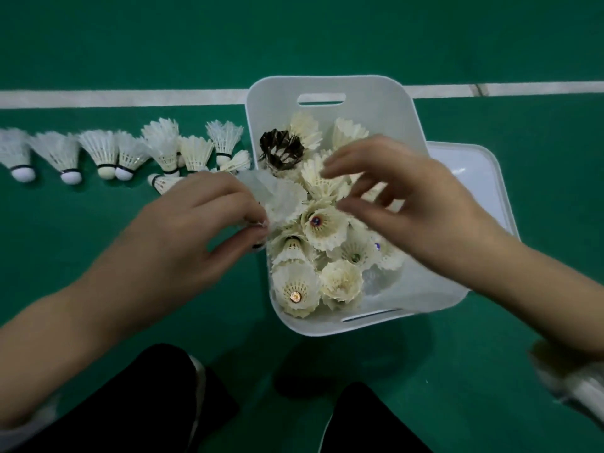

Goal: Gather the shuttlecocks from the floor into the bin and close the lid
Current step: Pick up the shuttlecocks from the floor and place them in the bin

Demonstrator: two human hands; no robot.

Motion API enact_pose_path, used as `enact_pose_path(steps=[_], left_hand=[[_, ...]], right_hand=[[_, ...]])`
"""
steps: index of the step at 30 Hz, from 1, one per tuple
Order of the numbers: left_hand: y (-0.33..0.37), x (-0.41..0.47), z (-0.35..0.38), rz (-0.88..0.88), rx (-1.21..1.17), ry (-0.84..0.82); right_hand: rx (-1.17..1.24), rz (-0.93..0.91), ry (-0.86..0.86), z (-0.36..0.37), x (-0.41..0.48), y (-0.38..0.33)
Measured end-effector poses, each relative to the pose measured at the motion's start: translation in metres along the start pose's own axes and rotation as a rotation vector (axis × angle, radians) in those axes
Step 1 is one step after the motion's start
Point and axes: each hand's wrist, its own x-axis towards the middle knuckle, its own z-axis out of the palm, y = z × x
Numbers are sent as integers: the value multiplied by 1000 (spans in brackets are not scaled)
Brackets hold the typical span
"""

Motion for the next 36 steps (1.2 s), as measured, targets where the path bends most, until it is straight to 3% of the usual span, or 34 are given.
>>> enact_pose_path(steps=[4, 7, 13, 18, 29, 36], left_hand=[[10, 13, -2, 54, -40, 1], [13, 17, 0, 71, -37, -1], [-4, 11, -9, -243, -87, -34], [-39, -11, 1, -371, -63, -199], [-40, -28, 36, -419, -81, -292], [-45, -29, 38, -398, -74, -284]], right_hand=[[-176, -204, -130, 30, 12, -3], [-268, -191, -169, 31, 19, 2], [-326, 116, -133, -28, -10, 20], [-397, 416, -488, -29, -47, 58], [-536, 511, -909, 34, -36, 111], [-529, 499, -903, 23, -27, 95]])
